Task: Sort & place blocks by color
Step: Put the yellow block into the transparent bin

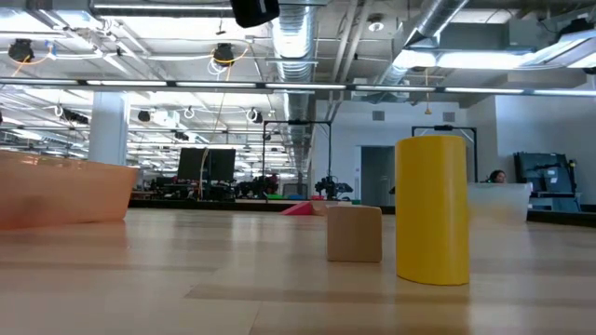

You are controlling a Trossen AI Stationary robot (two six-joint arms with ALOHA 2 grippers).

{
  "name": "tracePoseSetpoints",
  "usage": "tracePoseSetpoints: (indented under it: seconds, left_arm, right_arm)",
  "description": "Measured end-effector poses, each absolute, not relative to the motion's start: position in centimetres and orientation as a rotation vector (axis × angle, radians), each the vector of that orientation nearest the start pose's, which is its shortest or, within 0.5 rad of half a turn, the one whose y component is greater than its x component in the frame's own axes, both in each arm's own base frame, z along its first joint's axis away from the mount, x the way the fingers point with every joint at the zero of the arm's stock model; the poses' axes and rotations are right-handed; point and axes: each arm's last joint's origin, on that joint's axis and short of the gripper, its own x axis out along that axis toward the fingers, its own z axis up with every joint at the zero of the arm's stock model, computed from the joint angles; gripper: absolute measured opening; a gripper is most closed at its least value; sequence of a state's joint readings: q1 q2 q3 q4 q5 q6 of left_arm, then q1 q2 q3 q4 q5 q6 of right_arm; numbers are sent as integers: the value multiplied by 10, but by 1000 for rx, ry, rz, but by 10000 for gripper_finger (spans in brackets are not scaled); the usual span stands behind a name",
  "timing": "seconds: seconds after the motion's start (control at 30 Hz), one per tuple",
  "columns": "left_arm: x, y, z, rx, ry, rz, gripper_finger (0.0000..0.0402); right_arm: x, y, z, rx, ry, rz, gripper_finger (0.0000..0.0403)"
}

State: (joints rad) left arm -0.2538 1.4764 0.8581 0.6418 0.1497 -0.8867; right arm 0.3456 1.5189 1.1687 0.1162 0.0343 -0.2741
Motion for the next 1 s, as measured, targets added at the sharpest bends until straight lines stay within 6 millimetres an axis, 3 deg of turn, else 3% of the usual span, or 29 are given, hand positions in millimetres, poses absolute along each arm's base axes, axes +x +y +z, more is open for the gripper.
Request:
tracePoseSetpoints:
  seconds: [0.4, 0.53, 0.7, 0.77, 0.9, 1.0]
  left_arm:
    - [317, -77, 276, -910, 159, -370, 101]
    - [316, -77, 276, -925, 167, -381, 103]
    - [316, -77, 276, -938, 164, -385, 133]
    - [316, -77, 276, -942, 165, -382, 148]
    - [317, -71, 274, -934, 195, -378, 178]
    - [315, -58, 278, -930, 246, -440, 195]
  right_arm:
    - [343, 120, 308, -330, 152, 340, 256]
    - [343, 119, 309, -341, 147, 337, 214]
    - [344, 115, 309, -356, 146, 330, 132]
    - [344, 115, 309, -353, 151, 329, 127]
    - [334, 112, 313, -320, 214, 334, 127]
    - [313, 106, 321, -246, 335, 332, 127]
